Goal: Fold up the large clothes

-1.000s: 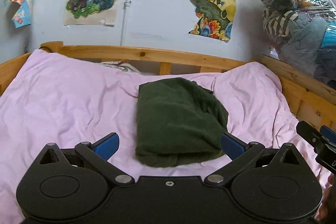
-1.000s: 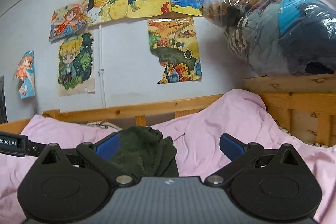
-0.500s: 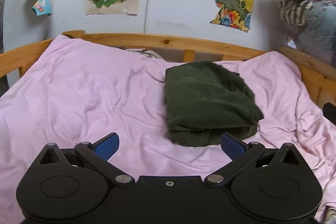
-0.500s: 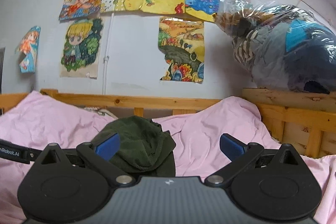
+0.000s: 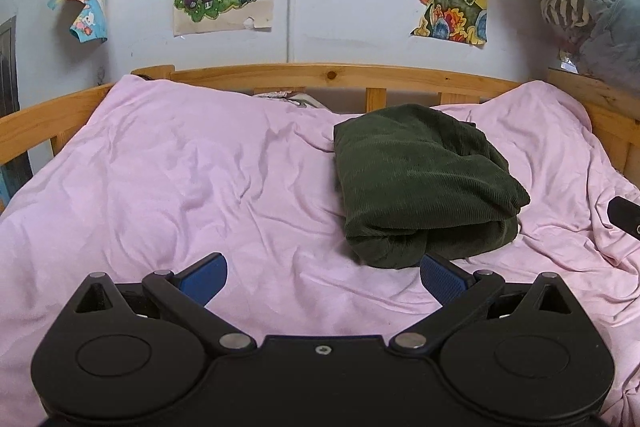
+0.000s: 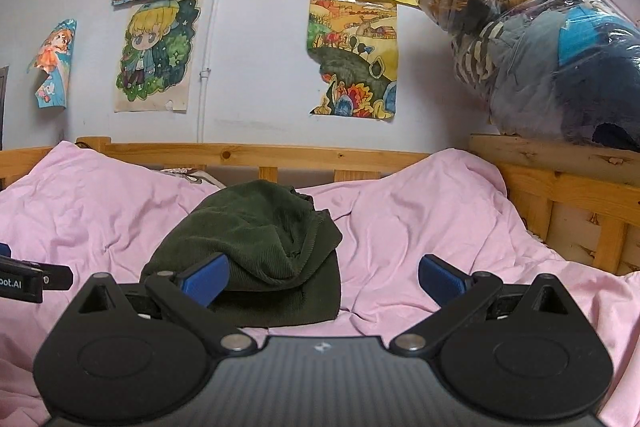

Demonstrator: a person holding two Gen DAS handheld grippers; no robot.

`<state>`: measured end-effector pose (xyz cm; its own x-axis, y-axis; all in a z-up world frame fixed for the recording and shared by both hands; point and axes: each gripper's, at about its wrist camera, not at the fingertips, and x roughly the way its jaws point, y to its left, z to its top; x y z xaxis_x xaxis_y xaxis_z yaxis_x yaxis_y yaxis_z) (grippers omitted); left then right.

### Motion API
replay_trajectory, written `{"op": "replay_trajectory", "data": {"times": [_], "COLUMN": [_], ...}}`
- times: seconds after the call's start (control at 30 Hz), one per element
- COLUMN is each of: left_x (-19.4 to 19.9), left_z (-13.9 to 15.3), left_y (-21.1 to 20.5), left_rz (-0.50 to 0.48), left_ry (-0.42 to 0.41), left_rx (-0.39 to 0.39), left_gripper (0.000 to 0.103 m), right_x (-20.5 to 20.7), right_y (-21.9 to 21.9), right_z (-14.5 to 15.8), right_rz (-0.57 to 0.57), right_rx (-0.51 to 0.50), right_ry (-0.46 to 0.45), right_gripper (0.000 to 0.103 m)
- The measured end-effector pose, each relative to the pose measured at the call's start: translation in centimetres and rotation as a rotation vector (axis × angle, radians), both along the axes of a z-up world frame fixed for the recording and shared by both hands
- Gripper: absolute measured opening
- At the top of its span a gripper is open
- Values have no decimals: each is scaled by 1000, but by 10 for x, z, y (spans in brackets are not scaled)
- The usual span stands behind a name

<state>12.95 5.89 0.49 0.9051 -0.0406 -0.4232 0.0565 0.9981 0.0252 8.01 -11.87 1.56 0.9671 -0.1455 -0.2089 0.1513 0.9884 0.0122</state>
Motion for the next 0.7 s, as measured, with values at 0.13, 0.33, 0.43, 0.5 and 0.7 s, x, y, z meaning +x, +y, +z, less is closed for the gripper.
{"op": "replay_trajectory", "data": {"times": [0.13, 0.33, 0.43, 0.5, 0.7], "left_x": [-1, -1, -2, -2, -2], "left_z": [-1, -2, -2, -2, -1], "left_y": [-4, -8, -9, -9, -10], "left_rz": [-6, -16, -19, -18, -20], "left_ry": [0, 5, 3, 3, 3], "left_rx": [21, 44, 52, 51, 54], "left_gripper": [102, 102, 102, 102, 102], "right_x": [1, 2, 2, 2, 3], "right_y": [-2, -4, -4, -4, -5], "right_z": [0, 0, 0, 0, -1], "right_rz": [3, 6, 4, 2, -5], "right_rx": [2, 3, 3, 4, 8], "right_ry": [8, 13, 13, 11, 9], "right_gripper": [103, 103, 103, 103, 103]}}
